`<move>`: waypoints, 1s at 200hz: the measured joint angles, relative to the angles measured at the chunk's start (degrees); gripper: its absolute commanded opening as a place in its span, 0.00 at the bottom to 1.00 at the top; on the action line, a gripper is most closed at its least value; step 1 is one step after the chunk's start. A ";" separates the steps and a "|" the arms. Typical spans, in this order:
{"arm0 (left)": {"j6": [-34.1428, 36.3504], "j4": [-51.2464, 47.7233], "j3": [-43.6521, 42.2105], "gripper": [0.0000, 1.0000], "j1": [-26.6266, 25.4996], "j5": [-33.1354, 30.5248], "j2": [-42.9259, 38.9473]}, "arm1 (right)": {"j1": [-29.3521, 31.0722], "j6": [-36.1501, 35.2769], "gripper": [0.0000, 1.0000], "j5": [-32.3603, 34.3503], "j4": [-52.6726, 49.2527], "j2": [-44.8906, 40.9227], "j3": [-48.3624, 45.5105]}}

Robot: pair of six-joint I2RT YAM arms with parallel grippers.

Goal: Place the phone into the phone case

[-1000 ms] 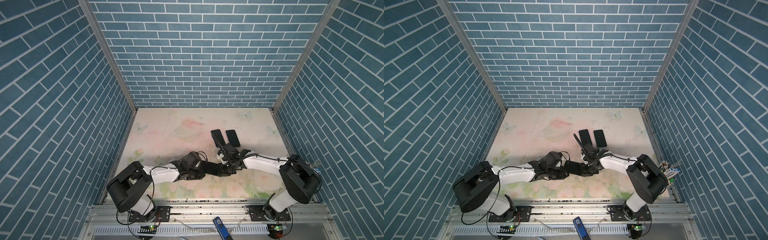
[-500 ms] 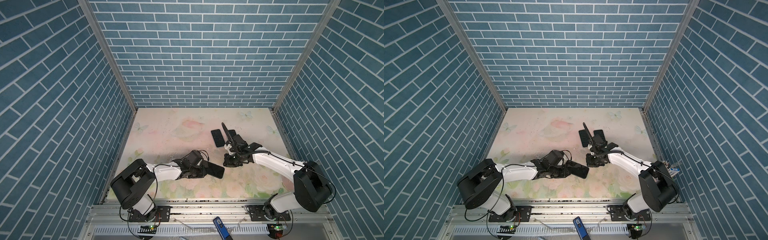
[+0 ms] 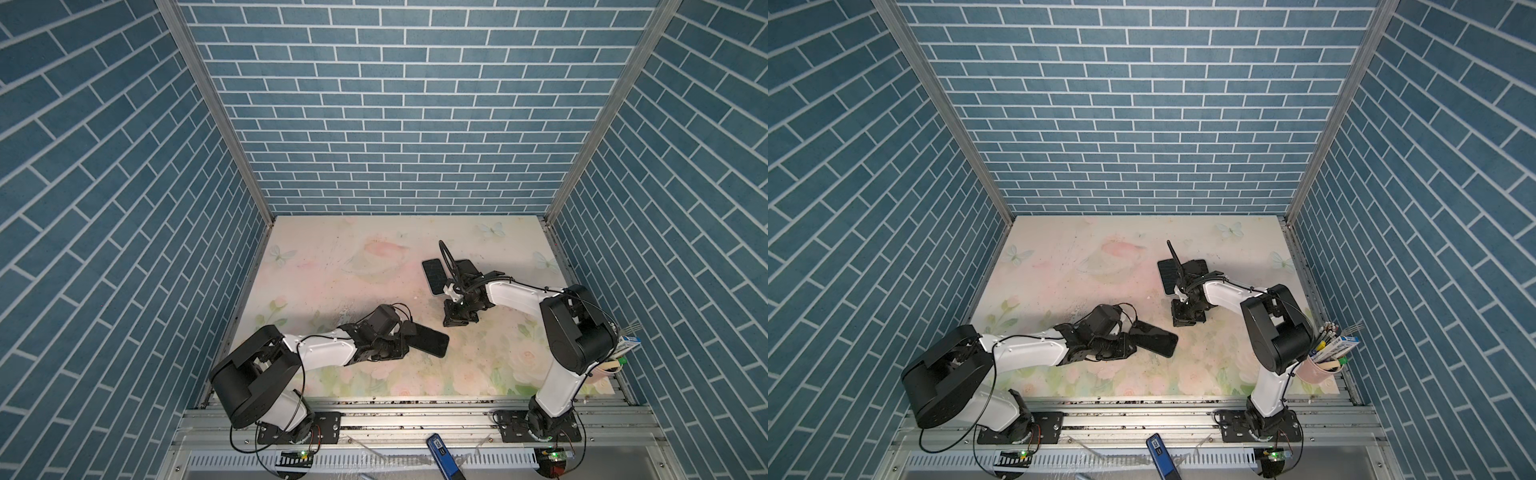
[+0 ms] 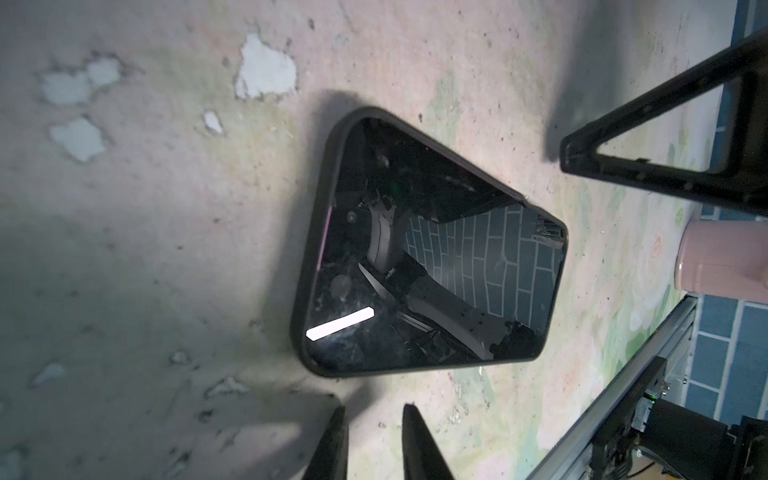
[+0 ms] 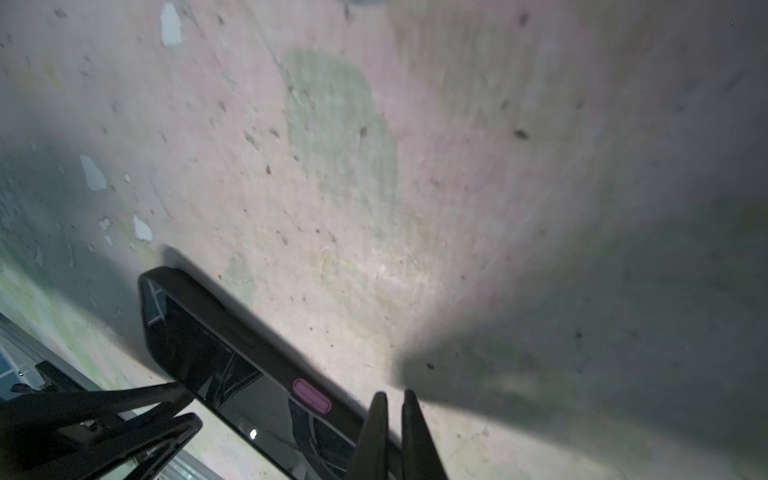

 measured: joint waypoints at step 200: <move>-1.51 5.53 0.66 0.26 -3.41 -1.31 2.80 | 10.27 11.02 0.27 -0.61 9.22 -19.28 -20.41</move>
